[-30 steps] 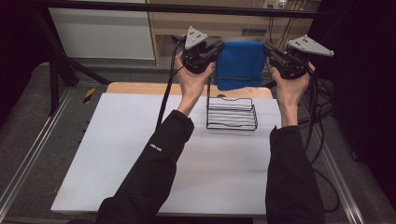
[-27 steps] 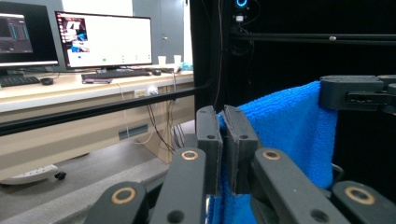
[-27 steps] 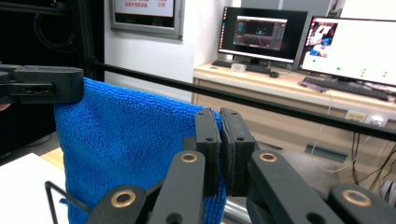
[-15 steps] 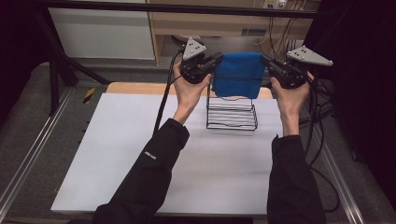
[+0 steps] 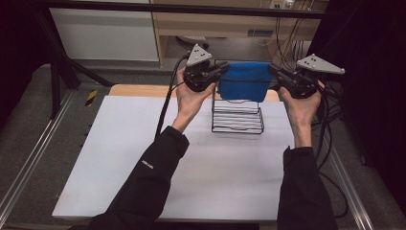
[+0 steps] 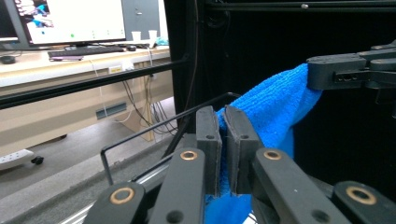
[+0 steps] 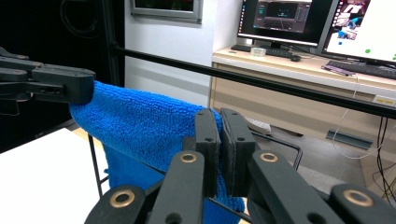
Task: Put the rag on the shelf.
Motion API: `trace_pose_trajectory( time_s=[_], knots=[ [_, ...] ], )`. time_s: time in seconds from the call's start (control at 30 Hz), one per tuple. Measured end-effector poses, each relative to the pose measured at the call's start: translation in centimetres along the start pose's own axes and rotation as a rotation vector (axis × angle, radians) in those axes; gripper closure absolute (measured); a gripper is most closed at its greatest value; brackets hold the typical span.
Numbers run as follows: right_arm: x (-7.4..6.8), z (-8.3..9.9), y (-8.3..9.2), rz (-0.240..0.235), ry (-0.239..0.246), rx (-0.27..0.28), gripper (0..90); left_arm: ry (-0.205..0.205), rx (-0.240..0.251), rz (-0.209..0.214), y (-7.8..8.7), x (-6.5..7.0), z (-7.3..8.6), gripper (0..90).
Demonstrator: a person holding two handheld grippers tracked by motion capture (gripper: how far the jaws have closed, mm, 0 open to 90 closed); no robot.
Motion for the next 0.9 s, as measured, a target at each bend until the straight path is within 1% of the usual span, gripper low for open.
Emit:
trace_pose_trajectory(
  time_s=[0.13,0.27,0.47,0.57,0.67,0.77,0.9],
  knots=[
    [0.1,0.5,0.3,-0.006,0.001,-0.014,86.4,0.001,-0.027,0.001,-0.1,0.2,0.4,84.7],
    [0.0,0.9,0.5,-0.021,-0.001,-0.032,86.4,0.014,-0.057,0.018,0.1,0.5,0.9,84.3],
    [-0.2,1.8,1.1,-0.051,-0.014,-0.082,86.2,0.012,-0.097,0.036,0.3,1.1,1.8,82.6],
    [-0.3,2.3,1.2,-0.064,-0.027,-0.108,86.2,0.004,-0.116,0.039,0.4,1.4,2.3,82.0],
    [-0.3,3.0,1.3,-0.07,-0.03,-0.135,86.0,-0.007,-0.136,0.042,0.5,1.5,2.6,80.9],
    [-0.3,3.5,1.3,-0.077,-0.033,-0.144,85.9,-0.023,-0.153,0.042,0.6,1.7,2.9,80.1],
    [-0.2,4.1,1.2,-0.08,-0.037,-0.152,85.9,-0.021,-0.166,0.047,0.7,1.7,3.2,79.0]
  ],
)
Point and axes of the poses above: each handheld gripper's, and its own axes: y roughly backward along the jaws, z roughly out of its underside, x roughly to its right, the point moved 8 cm from there along -y, roughly forward along the jaws, and after that the axes turned 7 degrees about -y, right-handed, at the moved point
